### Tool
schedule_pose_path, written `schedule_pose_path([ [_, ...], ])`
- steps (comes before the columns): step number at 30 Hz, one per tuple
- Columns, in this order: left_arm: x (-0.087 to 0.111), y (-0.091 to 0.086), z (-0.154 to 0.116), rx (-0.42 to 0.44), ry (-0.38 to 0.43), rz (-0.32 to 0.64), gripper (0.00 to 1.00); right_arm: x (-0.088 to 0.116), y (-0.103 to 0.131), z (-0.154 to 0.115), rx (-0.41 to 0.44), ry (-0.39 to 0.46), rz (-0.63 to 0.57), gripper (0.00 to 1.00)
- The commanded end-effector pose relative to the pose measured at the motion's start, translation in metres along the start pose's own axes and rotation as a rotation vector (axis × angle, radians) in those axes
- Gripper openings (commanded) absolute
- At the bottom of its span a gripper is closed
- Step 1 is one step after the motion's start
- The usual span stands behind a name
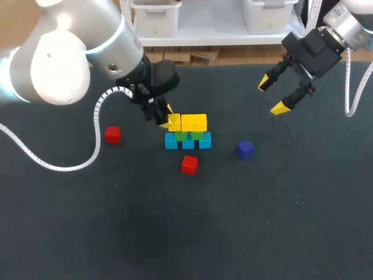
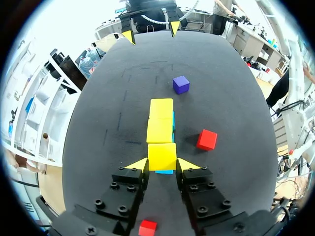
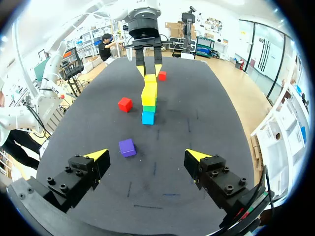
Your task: Place the blue cubes, place green cubes on the blue cubes, place the yellow cubes on the green cubes, then place the red cubes on the yellow cubes, and place purple cube on the red cubes.
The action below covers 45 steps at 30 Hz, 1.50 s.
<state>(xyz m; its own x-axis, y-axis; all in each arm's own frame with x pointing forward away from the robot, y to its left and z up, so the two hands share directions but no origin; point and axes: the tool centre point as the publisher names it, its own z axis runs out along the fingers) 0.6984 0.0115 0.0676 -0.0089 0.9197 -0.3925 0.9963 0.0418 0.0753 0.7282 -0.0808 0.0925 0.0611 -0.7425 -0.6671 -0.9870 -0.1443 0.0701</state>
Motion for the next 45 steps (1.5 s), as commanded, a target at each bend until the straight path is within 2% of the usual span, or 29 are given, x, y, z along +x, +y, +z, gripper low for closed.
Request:
schedule_pose_path([
  [1,-0.0017,0.0019,0.0016,0.005,0.004,0.003,0.00,0.0004,-0.0006,0.0001,-0.001,-0.002,-0.002,1.00],
  [40,-0.0015,0.0020,0.0046,0.010,0.006,0.002,0.00,0.0004,-0.0006,0.0001,-0.001,-0.002,-0.002,1.00],
  [41,-0.0015,0.0020,0.0046,0.010,0.005,0.002,0.04,0.0004,-0.0006,0.0001,-0.001,-0.002,-0.002,1.00],
  [43,-0.0014,0.0020,0.0046,0.011,0.005,0.003,0.20,0.0004,-0.0006,0.0001,-0.001,-0.002,-0.002,1.00],
  [44,-0.0013,0.0022,0.0049,0.013,0.006,0.003,0.32,0.0004,-0.0006,0.0001,-0.001,-0.002,-0.002,1.00],
  [45,-0.0012,0.0023,0.0050,0.014,0.007,0.002,0.37,0.0004,-0.0006,0.0001,-0.001,-0.002,-0.002,1.00],
])
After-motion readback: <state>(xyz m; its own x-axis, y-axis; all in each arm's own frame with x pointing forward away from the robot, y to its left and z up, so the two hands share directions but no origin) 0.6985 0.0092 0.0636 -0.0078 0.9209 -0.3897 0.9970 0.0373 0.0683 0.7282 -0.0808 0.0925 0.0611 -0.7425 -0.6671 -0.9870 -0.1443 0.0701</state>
